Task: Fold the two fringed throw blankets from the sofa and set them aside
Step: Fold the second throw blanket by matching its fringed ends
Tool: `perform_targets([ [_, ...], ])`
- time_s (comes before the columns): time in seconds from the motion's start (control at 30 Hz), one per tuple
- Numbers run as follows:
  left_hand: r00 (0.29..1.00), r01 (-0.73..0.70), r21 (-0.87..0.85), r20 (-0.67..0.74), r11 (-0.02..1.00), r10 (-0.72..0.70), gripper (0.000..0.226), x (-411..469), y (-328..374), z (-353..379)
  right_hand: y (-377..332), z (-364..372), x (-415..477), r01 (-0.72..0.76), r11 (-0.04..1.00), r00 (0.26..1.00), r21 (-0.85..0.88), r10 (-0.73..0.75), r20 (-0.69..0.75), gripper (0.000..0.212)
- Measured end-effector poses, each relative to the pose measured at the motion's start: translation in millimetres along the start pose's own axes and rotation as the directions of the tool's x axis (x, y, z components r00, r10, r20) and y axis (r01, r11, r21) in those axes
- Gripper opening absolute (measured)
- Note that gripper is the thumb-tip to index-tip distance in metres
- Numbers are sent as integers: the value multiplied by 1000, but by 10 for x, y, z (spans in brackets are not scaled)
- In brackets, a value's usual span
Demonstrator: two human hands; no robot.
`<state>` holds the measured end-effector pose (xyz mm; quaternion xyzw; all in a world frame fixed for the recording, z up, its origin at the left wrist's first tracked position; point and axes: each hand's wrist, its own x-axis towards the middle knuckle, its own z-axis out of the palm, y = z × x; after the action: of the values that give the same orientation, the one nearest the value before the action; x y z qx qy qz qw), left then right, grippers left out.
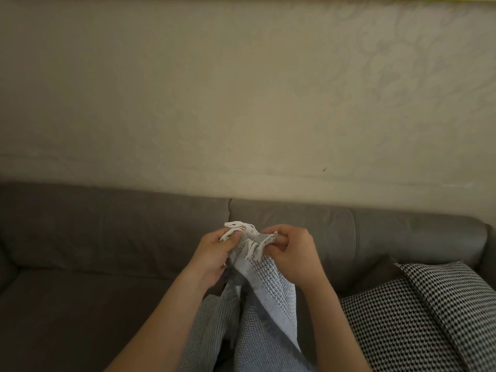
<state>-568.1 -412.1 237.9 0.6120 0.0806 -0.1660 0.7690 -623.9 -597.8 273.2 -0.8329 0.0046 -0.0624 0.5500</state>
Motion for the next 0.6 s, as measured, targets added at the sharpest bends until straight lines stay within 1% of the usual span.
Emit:
perform_targets([
  [0.1,1000,24,-57,-1,998,-24,22,2,-1,1,25,15,-2,54,997,998,-53,-56,-30,27],
  [0.23,999,32,-95,-30,995,-35,23,-6,6,10,42,40,1,62,988,977,-138,-89,-195,19],
  [0.3,999,30,-128,-39,991,-35,22,-3,7,4,33,44,5,56,983,967,-174,-97,-236,14],
  [0.33,999,28,-133,-39,991,-33,22,0,10,2,24,47,9,57,982,962,-182,-103,-252,16],
  [0.4,999,27,-136,-32,990,-31,20,-4,15,2,24,54,25,99,969,949,-224,-160,-272,23],
  [0.47,999,23,-158,-28,987,-28,19,1,15,14,29,55,53,156,949,946,-275,-223,-234,26],
  [0.5,999,20,-166,-31,986,-26,20,9,10,15,43,56,65,175,949,955,-264,-229,-189,27],
  [0.53,999,17,-170,-33,985,-23,20,14,11,18,53,56,68,177,959,967,-222,-211,-140,27],
  [0.6,999,18,-171,-34,985,-24,20,19,5,24,55,65,58,134,980,987,-144,-145,-68,22],
])
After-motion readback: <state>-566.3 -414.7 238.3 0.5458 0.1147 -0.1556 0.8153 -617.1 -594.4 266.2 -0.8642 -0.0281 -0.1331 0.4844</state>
